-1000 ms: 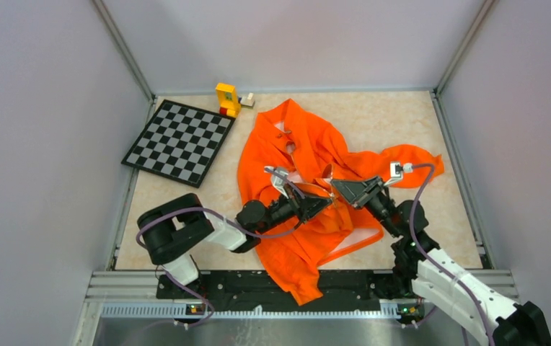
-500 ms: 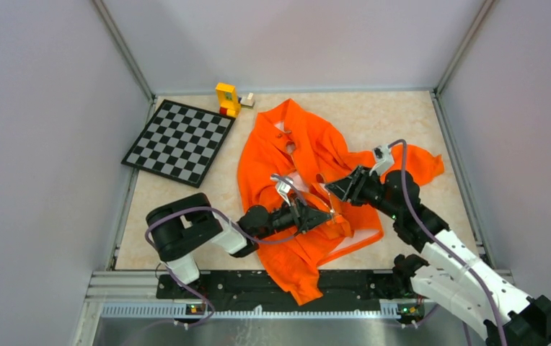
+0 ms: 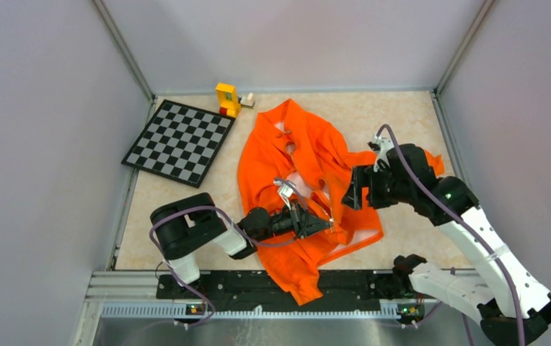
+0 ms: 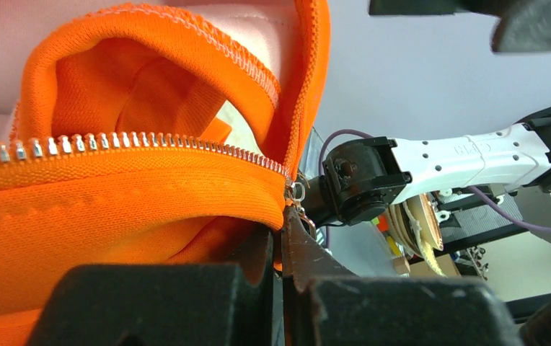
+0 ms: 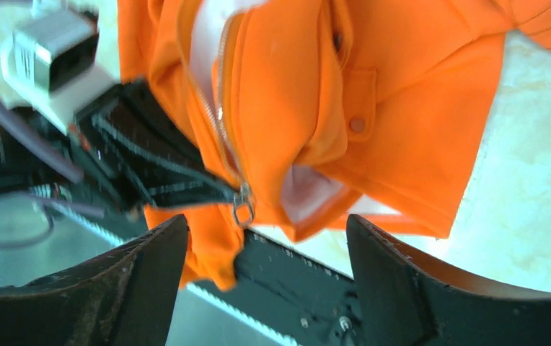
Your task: Zip up the jacket
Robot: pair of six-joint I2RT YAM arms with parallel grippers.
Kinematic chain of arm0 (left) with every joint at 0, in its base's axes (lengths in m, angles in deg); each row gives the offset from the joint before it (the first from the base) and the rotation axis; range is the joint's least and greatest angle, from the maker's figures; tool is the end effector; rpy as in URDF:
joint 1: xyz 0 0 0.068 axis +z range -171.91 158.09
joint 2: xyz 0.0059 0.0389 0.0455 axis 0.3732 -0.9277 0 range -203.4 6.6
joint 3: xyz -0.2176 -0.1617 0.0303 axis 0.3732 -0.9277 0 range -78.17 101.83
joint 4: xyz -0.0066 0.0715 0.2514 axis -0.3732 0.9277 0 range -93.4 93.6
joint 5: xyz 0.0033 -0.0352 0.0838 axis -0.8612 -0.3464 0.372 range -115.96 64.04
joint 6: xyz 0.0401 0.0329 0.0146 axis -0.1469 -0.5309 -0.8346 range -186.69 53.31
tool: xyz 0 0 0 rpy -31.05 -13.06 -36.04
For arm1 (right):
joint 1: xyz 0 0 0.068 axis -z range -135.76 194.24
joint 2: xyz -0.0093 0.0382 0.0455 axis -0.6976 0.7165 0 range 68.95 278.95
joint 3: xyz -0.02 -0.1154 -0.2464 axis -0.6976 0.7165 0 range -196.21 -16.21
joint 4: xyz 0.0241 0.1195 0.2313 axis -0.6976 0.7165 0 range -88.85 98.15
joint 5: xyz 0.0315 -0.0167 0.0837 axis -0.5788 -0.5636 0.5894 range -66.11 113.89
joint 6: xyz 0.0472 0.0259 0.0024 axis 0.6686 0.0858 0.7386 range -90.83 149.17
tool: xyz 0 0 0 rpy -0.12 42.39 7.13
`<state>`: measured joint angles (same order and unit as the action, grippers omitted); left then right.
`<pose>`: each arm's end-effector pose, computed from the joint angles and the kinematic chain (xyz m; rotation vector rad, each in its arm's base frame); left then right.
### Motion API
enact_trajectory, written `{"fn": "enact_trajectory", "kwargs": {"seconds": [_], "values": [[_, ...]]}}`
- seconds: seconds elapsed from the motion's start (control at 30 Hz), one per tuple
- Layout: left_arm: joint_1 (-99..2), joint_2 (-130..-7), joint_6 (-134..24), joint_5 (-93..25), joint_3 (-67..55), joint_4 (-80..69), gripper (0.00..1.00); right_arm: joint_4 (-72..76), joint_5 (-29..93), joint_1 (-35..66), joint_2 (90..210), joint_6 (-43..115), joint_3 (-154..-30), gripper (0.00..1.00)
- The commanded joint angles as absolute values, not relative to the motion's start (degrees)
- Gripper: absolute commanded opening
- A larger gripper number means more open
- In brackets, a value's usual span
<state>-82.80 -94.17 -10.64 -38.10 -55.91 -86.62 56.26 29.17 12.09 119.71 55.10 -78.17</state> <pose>0.1323 -0.2529 0.1536 0.2787 1.7593 -1.7357 0.1342 0.0882 0.3485 -0.1781 2.4085 0.5958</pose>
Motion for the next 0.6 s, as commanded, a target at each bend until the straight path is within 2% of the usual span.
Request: {"fn": "enact_trajectory", "kwargs": {"seconds": [0.0, 0.07, 0.3, 0.37, 0.47, 0.57], "values": [[-82.66, -92.68, -9.96, -39.36, -55.99, -88.83, 0.0, 70.02, 39.02, 11.69, 121.1, 47.17, -80.48, 0.73], [-82.43, -92.25, -9.85, -39.56, -56.02, -88.48, 0.0, 69.46, 41.07, 9.91, 120.79, 48.02, -78.56, 0.67], [-82.3, -89.75, -10.83, -39.61, -55.75, -85.31, 0.0, 63.08, 29.26, -6.09, 121.22, 58.05, -74.07, 0.66], [-82.35, -89.73, -10.88, -39.5, -55.67, -85.32, 0.0, 60.49, 23.34, -11.78, 122.82, 62.09, -73.43, 0.62], [-82.37, -89.6, -10.88, -39.41, -55.69, -85.24, 0.0, 58.59, 15.41, -16.17, 124.87, 64.91, -73.96, 0.48], [-82.29, -89.2, -11.2, -39.56, -55.43, -84.58, 0.0, 57.48, 11.64, -18.9, 127.42, 66.06, -74.05, 0.45]]}}
